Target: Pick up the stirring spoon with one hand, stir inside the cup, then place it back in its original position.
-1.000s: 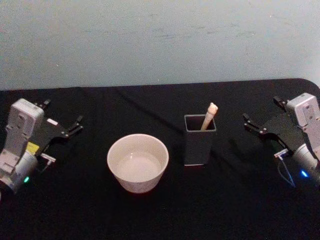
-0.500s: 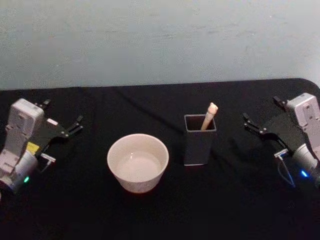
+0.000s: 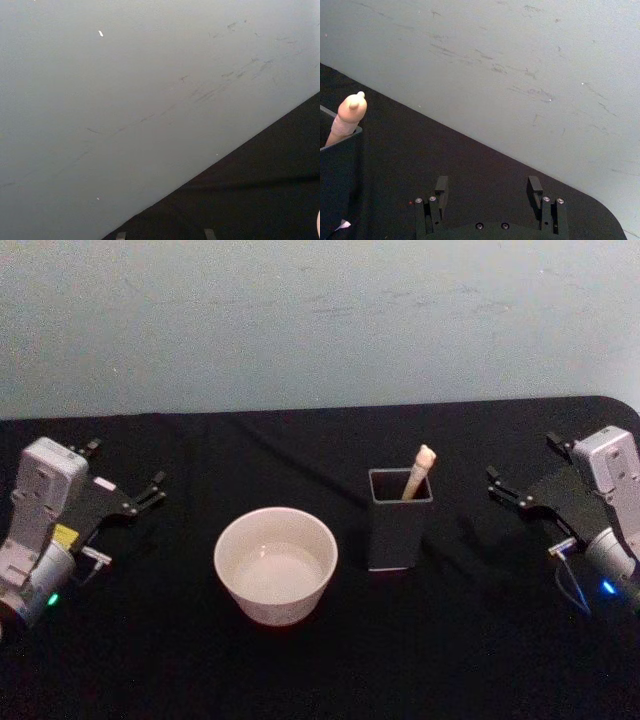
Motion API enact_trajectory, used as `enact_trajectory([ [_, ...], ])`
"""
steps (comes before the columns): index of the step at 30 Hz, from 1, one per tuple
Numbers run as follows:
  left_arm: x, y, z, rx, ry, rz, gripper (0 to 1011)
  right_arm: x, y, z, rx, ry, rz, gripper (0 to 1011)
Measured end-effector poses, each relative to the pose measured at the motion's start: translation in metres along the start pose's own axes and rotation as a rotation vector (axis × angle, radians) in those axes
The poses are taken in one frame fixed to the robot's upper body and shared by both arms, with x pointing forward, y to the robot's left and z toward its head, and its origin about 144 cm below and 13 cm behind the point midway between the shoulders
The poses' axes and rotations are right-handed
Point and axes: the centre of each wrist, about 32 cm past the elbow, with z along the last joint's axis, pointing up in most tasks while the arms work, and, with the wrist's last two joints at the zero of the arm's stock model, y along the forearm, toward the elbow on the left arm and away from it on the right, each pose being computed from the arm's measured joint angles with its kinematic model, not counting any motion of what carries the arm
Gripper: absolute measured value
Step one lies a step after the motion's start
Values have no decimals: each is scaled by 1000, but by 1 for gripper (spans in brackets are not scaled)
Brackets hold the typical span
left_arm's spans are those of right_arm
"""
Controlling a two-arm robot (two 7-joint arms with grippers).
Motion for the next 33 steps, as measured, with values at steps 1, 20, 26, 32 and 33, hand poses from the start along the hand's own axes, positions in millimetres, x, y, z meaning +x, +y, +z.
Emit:
enact_trajectory([
  [1,0,0,0,0,0,0,1001,0,0,0,0,0,0,1000],
  [20,0,0,0,0,0,0,1001,0,0,0,0,0,0,1000],
  [26,0,0,0,0,0,0,1001,0,0,0,0,0,0,1000],
  [32,0,0,0,0,0,0,1001,0,-1,1,7,8,10,1000],
  [33,0,0,0,0,0,0,1001,0,-2,2,10,12,14,1000],
])
